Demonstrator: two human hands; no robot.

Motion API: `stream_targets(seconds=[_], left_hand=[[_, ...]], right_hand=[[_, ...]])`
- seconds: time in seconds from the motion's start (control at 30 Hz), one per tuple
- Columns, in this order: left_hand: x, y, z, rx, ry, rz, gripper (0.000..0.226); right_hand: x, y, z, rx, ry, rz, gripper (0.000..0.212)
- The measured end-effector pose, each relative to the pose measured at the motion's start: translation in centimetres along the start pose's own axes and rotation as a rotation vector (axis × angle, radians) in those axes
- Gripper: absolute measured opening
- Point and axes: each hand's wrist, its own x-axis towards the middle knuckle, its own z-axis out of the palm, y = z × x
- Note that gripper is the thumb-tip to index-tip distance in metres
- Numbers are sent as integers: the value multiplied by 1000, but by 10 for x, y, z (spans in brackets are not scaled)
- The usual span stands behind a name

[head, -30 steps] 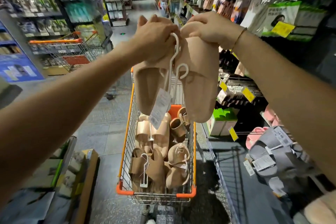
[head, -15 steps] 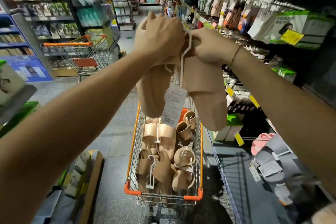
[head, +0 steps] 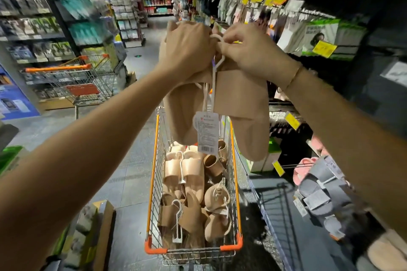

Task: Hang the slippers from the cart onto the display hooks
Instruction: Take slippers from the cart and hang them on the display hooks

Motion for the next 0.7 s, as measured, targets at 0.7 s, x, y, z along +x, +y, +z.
stream_targets(seconds=[0.7], left_hand=[[64,301,18,-1003,-297,1076,75]], right_hand=[[-157,68,-245,-917,800,600,38]])
